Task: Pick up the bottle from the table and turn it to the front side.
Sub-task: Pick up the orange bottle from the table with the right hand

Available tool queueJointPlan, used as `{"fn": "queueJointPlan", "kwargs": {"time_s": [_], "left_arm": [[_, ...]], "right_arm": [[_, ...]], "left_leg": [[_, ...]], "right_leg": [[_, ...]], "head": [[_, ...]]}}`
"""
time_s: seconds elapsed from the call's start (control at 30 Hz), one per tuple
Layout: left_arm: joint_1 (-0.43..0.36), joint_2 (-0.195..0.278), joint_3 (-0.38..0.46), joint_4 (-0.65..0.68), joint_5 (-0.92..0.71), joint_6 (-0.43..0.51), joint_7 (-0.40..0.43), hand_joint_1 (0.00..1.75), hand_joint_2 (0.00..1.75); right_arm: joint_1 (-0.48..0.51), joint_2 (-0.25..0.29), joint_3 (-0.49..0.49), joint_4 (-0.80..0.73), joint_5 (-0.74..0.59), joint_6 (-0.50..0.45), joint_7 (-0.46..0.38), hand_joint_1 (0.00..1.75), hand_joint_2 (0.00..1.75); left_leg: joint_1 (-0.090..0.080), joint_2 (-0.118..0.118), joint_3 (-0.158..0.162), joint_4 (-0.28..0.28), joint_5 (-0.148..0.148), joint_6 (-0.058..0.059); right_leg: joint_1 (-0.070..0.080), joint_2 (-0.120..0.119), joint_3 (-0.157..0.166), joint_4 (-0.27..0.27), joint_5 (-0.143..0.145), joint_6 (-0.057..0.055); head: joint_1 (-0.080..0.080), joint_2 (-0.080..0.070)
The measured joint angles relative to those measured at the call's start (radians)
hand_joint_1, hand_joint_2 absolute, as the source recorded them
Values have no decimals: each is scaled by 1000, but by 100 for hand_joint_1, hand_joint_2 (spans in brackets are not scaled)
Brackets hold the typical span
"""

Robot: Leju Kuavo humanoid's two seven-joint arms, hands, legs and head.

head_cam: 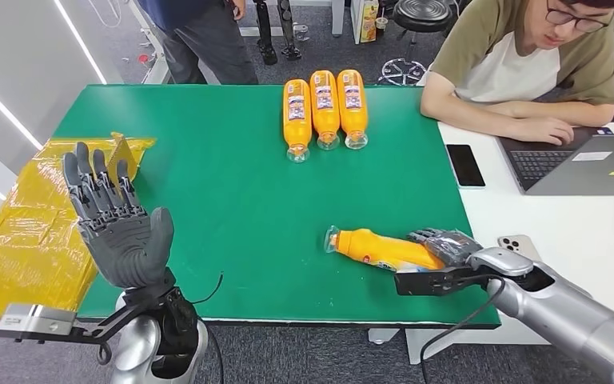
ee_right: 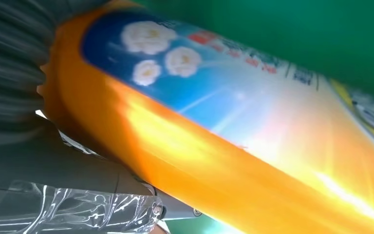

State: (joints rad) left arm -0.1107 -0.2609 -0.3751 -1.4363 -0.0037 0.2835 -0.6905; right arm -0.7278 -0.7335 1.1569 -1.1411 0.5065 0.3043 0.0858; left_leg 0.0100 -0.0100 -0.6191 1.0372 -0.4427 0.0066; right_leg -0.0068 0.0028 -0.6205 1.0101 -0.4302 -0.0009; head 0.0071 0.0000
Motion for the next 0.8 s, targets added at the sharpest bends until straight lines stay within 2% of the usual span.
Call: {"fn": "queueJointPlan", "kwargs": {"time_s": [0.3, 0.43, 0.8], "left_arm": [[-2, 0, -8, 0, 0, 4, 1, 0, 175], [-3, 1, -16, 0, 0, 7, 1, 0, 175], [-5, 1, -21, 0, -1, 9, 7, 0, 175]], "right_arm": [[41, 29, -76, 25, 106, -23, -6, 0, 175], [51, 41, -98, 38, 131, -31, -8, 174, 175], [103, 81, -164, 59, 207, -100, -31, 175, 175]], "left_leg": [[0, 1, 1, 0, 0, 0], [0, 1, 1, 0, 0, 0], [0, 4, 3, 0, -2, 0]], "right_leg": [[0, 1, 0, -1, 0, 0], [0, 1, 0, -1, 0, 0], [0, 3, 2, -1, 0, 0]], "head": [[0, 0], [0, 0], [0, 0]]}}
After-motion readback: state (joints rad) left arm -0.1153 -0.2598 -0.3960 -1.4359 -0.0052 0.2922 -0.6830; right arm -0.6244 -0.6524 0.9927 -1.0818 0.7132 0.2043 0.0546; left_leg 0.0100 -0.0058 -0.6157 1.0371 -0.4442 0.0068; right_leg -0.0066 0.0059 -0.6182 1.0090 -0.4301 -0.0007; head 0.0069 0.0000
